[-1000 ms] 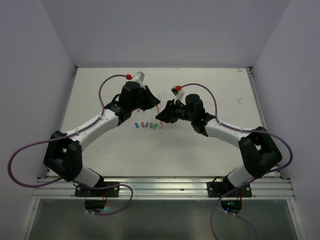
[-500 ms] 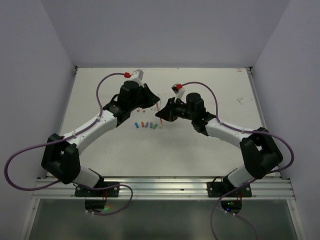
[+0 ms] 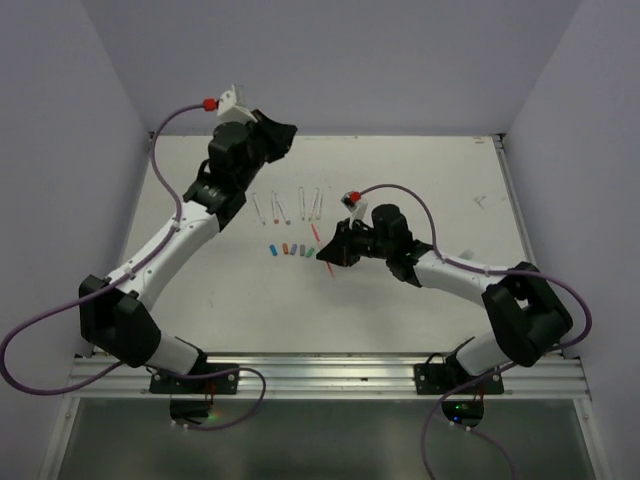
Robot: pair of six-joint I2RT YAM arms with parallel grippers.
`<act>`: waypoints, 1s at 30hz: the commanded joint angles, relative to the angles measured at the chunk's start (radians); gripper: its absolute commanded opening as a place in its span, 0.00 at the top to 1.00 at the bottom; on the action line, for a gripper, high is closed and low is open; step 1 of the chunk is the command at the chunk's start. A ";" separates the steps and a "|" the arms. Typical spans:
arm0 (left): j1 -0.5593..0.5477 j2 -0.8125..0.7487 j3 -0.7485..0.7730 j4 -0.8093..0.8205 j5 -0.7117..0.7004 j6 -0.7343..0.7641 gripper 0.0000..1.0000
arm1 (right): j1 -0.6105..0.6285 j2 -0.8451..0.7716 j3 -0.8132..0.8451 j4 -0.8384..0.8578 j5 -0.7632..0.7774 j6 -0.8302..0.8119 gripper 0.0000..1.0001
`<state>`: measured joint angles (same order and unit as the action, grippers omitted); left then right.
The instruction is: Open the pen caps
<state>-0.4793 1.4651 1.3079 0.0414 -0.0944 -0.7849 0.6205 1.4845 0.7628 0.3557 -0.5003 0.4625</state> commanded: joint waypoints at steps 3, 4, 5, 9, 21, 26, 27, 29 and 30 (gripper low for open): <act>0.041 -0.032 0.146 0.170 -0.133 -0.030 1.00 | 0.016 -0.015 -0.034 -0.058 -0.050 -0.022 1.00; 0.044 -0.029 0.155 0.163 -0.131 -0.031 1.00 | 0.018 -0.018 -0.040 -0.054 -0.049 -0.012 1.00; 0.045 -0.029 0.168 0.158 -0.122 -0.024 1.00 | 0.018 -0.029 -0.040 -0.052 -0.044 -0.009 1.00; 0.045 -0.025 0.171 0.092 -0.053 0.030 1.00 | 0.015 -0.076 -0.033 -0.108 0.038 0.002 1.00; 0.019 0.080 0.119 -0.377 0.269 0.208 1.00 | -0.117 -0.118 0.096 -0.412 0.499 0.060 1.00; -0.070 0.195 0.125 -0.477 0.242 0.283 1.00 | -0.220 -0.093 0.115 -0.429 0.536 0.143 1.00; -0.108 0.225 0.123 -0.494 0.225 0.288 1.00 | -0.226 -0.090 0.122 -0.435 0.537 0.149 1.00; -0.142 0.251 0.119 -0.495 0.197 0.291 0.98 | -0.229 -0.081 0.132 -0.443 0.542 0.148 1.00; -0.169 0.277 0.117 -0.488 0.190 0.291 0.98 | -0.228 -0.078 0.136 -0.449 0.542 0.150 1.00</act>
<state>-0.5892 1.7149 1.4269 -0.3908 0.1028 -0.5495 0.3862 1.3949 0.8467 -0.0601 0.0017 0.5762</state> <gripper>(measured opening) 0.129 0.128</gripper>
